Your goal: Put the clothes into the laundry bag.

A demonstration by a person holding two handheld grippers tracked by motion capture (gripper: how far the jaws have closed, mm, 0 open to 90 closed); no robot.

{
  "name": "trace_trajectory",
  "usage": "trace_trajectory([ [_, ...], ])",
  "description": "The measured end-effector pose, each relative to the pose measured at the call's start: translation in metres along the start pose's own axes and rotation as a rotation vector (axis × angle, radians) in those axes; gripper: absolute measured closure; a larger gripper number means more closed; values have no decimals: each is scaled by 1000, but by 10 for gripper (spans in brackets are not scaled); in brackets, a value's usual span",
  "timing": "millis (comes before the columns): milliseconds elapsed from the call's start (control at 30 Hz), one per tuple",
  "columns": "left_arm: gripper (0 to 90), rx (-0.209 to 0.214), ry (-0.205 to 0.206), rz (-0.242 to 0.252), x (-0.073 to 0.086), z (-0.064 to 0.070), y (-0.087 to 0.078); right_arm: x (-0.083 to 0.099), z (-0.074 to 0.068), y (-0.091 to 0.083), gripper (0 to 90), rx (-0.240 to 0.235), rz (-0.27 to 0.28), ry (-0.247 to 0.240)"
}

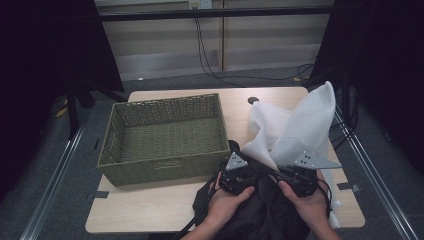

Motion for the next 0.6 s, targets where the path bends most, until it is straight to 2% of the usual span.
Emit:
trace_trajectory([
  [33,486,-8,30,2,-3,2,-15,2,5,-1,890,11,-3,16],
  [67,403,-8,30,2,-3,2,-15,2,5,-1,890,11,-3,16],
  [100,403,-8,35,9,-4,2,-23,2,7,-1,890,19,0,22],
  [133,334,-23,48,5,-4,-1,-34,2,8,-1,890,24,1,22],
  [167,215,-41,55,11,-4,-4,-43,3,9,-2,890,25,-3,22],
  [200,215,-78,65,16,-3,-10,-54,3,9,-2,890,25,-3,22],
  [267,126,-128,77,21,0,-23,-71,4,10,-2,889,26,-8,25],
  [300,95,-162,69,26,2,-31,-78,5,10,-1,888,24,-10,21],
  [333,80,-175,46,33,4,-39,-83,5,11,-1,888,27,-12,17],
  [367,77,-191,-8,24,8,-56,-86,5,10,1,886,29,-17,15],
  [400,78,-191,-8,24,8,-56,-86,5,10,1,886,29,-17,15],
  [433,78,-182,-26,5,12,-62,-83,6,10,1,885,30,-19,19],
  [467,82,-158,-44,-33,16,-66,-78,6,10,2,885,30,-23,12],
  [533,76,-98,-70,-106,25,-65,-63,6,9,2,884,31,-28,9],
  [567,71,-75,-35,-155,32,-58,-50,6,9,2,883,33,-33,7],
  [600,69,-75,-35,-155,32,-58,-50,6,9,2,883,33,-33,7],
])
Point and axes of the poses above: each handheld gripper's, and its own axes: y roughly forward along the jaws, x roughly out of its underside, z roughly to its right, the point moved 7 cm from there along y, roughly forward along the jaws, and after that the axes turned 14 degrees about -y, right-handed, at the moved point
